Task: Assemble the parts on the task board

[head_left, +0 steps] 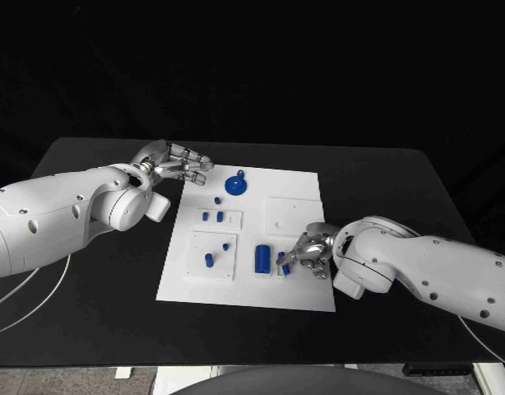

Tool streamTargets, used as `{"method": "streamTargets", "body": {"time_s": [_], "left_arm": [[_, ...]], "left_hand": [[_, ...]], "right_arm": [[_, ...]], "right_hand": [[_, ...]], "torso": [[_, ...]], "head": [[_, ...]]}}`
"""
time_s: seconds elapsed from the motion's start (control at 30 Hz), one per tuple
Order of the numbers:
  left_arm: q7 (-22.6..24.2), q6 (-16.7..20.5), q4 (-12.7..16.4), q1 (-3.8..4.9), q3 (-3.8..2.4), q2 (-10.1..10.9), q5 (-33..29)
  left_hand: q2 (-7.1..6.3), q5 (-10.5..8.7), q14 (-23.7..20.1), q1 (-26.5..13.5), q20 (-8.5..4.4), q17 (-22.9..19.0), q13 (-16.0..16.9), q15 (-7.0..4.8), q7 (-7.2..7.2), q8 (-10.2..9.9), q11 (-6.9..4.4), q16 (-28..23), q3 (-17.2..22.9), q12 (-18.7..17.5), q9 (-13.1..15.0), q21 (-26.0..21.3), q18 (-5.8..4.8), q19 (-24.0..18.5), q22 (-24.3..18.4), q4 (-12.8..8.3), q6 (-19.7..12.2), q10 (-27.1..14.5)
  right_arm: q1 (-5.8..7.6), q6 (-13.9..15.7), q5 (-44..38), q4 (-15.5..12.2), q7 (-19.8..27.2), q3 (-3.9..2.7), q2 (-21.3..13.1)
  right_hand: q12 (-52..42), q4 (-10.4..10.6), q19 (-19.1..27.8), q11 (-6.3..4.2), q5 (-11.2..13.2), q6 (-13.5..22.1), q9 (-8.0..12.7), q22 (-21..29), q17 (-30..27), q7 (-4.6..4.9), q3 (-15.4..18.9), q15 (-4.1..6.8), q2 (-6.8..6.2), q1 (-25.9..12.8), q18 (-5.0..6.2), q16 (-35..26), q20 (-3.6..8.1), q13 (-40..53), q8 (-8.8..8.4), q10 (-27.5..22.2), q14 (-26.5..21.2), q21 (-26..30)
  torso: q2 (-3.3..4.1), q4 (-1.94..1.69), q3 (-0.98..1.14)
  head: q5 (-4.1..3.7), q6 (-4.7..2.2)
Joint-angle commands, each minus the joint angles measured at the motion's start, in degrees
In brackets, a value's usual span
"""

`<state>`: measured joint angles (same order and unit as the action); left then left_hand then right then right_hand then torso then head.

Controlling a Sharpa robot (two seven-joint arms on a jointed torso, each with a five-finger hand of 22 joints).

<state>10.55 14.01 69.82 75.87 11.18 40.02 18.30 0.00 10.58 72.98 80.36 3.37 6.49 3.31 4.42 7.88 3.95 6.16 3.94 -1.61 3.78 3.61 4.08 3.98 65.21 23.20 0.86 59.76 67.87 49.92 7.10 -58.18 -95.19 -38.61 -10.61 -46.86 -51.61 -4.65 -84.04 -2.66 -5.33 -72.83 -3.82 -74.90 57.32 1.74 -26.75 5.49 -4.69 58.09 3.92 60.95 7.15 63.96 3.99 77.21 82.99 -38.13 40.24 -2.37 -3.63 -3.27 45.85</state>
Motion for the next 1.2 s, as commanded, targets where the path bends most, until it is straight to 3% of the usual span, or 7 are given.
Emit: {"method": "streamTargets", "body": {"time_s": [0.03, 0.17, 0.57, 1.0, 1.2], "left_arm": [[0.2, -0.7, 0.1, 0.05, -0.04, -0.1, 0.2], [0.2, -0.7, 0.1, 0.05, -0.04, -0.1, 0.2], [0.1, -0.8, -0.1, 0.05, -0.04, -0.1, 0.3], [0.1, -0.8, -0.1, 0.05, -0.04, -0.1, 0.3], [0.4, -0.6, -0.2, 0.05, -0.04, 0.0, 0.3]], "left_hand": [[0.03, 0.15, -0.1, -0.6, 0.07, 0.1, 0.1, 0.11, -0.06, -0.1, -0.08, -0.1, -0.3, -0.2, 0.1, 0.3, -0.16, 0.3, -0.1, 0.2, -0.4, -0.2], [0.03, 0.15, -0.1, -0.6, 0.07, 0.1, 0.1, 0.11, -0.06, -0.1, -0.08, -0.1, -0.3, -0.2, 0.1, 0.3, -0.16, 0.3, -0.1, 0.2, -0.4, -0.2], [0.03, 0.15, -0.1, -0.6, 0.07, 0.1, 0.1, 0.11, -0.06, -0.1, -0.08, -0.1, -0.3, -0.2, 0.1, 0.3, -0.16, 0.3, -0.1, 0.2, -0.4, -0.2], [0.03, 0.15, -0.1, -0.6, 0.07, 0.1, 0.1, 0.11, -0.06, -0.1, -0.08, -0.1, -0.3, -0.2, 0.1, 0.3, -0.16, 0.3, -0.1, 0.2, -0.4, -0.2], [0.03, 0.15, -0.1, -0.6, 0.07, 0.1, 0.1, 0.11, -0.06, -0.1, -0.08, -0.1, -0.3, -0.2, 0.1, 0.3, -0.16, 0.3, -0.1, 0.2, -0.4, -0.2]], "right_arm": [[-0.31, -1.8, 0.0, -0.3, 0.6, 0.27, 0.1], [-0.31, -1.8, 0.0, -0.4, 0.8, 0.28, 0.1], [-0.31, -1.5, 0.0, -0.6, 1.6, 0.3, 0.0], [-0.32, -0.8, -0.1, -0.6, 2.3, 0.3, -0.5], [-0.32, 1.0, -0.2, 0.0, 5.3, 0.29, -1.6]], "right_hand": [[0.1, 0.4, -2.8, -0.22, 0.3, 0.4, 0.0, -4.1, 0.0, 0.06, 0.6, 0.14, -0.72, 0.4, -1.08, 0.1, -0.26, -0.1, -0.38, -0.1, 0.0, 0.2], [0.1, 1.3, -2.9, -0.22, 0.6, 0.4, 0.0, -4.1, 0.1, 0.07, 1.2, 0.11, -1.4, 0.2, -1.06, 0.1, -0.26, -0.1, -0.37, -0.1, 0.1, 0.3], [0.2, 8.6, -2.9, -0.07, 2.1, 0.2, 0.0, -4.2, 0.2, 0.24, 7.4, 0.02, -3.89, 2.0, -0.99, 0.1, -0.36, -0.3, -0.39, 0.0, 0.1, 0.1], [0.1, 8.2, -2.9, -0.09, 2.1, 0.2, 0.0, -4.1, 0.2, 0.19, 7.2, 0.06, -3.36, 2.9, -0.98, 0.1, -0.31, -0.2, -0.38, 0.0, 0.1, 0.1], [-0.4, 8.6, -2.9, 0.41, 1.8, 3.1, -0.1, -4.0, -0.3, 1.12, 7.9, -0.04, -5.19, 2.9, -0.63, -0.4, -0.35, 0.3, -0.35, -0.1, 0.0, 0.5]], "torso": [[0.0, 0.01, -0.01], [0.01, 0.0, -0.02], [0.02, 0.03, 0.01], [0.03, -0.01, 0.0], [-0.05, 0.04, 0.02]], "head": [[0.1, 0.07], [0.13, 0.07], [0.21, 0.21], [0.27, 0.2], [0.27, -0.4]]}}
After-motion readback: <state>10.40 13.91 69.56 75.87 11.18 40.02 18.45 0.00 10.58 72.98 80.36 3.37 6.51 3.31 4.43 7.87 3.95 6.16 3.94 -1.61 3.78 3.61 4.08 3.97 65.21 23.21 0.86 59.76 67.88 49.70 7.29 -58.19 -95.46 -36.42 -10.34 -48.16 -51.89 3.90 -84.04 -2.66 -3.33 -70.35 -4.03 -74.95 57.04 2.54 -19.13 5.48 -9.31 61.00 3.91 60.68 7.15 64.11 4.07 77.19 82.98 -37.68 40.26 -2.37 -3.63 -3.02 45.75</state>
